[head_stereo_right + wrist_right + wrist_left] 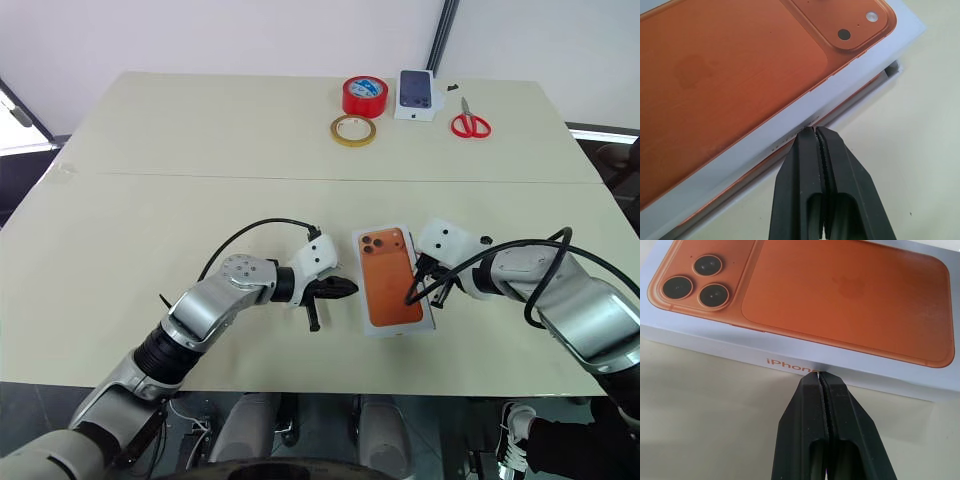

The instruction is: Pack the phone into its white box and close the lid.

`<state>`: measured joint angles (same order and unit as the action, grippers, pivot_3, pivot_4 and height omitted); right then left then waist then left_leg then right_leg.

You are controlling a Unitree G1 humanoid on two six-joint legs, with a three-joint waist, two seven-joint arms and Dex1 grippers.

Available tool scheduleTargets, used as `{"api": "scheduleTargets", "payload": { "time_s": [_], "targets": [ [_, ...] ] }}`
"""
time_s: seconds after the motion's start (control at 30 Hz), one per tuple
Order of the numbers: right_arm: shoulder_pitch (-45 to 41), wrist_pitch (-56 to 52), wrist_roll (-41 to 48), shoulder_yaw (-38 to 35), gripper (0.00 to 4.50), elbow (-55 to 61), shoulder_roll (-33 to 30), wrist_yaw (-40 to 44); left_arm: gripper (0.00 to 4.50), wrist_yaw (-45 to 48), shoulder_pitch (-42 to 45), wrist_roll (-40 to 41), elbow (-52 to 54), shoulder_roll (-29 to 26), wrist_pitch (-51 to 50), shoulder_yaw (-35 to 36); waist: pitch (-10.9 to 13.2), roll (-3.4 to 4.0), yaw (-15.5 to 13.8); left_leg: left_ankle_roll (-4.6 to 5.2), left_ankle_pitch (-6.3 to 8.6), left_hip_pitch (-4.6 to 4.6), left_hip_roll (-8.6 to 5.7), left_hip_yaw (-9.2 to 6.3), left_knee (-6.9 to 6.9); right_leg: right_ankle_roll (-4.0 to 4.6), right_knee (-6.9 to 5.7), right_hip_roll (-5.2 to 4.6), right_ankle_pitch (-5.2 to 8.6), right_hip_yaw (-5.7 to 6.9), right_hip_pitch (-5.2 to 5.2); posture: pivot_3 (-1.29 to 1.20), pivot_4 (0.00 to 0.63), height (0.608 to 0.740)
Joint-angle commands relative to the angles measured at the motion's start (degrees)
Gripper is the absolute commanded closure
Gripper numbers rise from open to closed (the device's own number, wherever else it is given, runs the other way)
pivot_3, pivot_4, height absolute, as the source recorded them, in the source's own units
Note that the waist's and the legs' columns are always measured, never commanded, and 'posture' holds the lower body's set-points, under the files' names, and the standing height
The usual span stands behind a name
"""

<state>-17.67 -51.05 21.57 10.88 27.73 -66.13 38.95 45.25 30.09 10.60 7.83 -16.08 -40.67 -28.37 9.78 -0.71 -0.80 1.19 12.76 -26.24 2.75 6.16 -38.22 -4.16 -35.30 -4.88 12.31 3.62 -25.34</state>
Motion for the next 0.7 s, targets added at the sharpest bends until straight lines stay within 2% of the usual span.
{"api": "scheduleTargets", "payload": {
  "time_s": [0.03, 0.7],
  "targets": [
    [0.15, -0.39, -0.73, -2.43, 4.45, 2.18, 0.55, 0.85, 4.45, -1.05, 1.37, 0.67, 0.59, 2.23, 1.68, 1.9, 0.0, 0.0, 0.0, 0.0, 0.0, 0.0, 0.0, 0.0, 0.0, 0.0, 0.0, 0.0, 0.0, 0.0, 0.0, 0.0, 0.15, 0.74],
    [0.62, -1.91, -4.15, -3.57, 4.45, 0.84, 3.27, 2.3, 4.45, -1.71, 2.25, 0.32, -1.12, 5.78, 2.03, 2.05, 0.0, 0.0, -0.05, 0.0, 0.0, 0.01, -0.03, 0.0, -0.04, -0.01, -0.07, 0.01, -0.01, 0.0, 0.01, 0.0, 0.15, 0.74]
  ]
}}
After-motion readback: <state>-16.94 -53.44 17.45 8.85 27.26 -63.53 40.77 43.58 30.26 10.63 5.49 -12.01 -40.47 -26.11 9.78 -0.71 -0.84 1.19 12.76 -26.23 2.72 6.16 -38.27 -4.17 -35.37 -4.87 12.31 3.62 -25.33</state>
